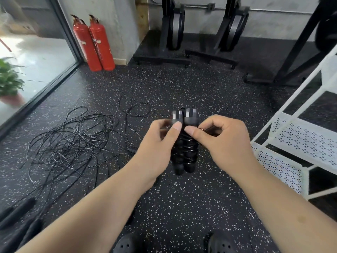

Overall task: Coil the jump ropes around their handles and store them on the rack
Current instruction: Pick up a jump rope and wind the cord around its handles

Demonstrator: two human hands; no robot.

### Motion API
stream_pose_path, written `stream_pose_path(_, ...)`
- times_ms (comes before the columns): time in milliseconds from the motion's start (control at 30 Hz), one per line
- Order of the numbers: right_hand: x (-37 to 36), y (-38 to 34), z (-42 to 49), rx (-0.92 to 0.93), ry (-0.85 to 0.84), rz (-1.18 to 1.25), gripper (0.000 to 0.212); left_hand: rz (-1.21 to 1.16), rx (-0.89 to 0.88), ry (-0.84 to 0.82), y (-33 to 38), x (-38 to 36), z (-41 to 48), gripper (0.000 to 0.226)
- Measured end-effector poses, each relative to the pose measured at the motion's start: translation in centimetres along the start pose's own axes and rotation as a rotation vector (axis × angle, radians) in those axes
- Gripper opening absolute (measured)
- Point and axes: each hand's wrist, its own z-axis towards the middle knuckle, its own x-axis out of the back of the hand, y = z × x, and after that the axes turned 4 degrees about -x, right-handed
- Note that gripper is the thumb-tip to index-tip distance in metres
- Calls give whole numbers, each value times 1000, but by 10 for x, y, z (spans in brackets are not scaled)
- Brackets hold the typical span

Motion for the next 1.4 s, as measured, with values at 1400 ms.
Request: stream_pose_path(1400, -22, -26, -22, -146, 77, 310, 16, -81, -57, -97, 3, -9, 1, 42)
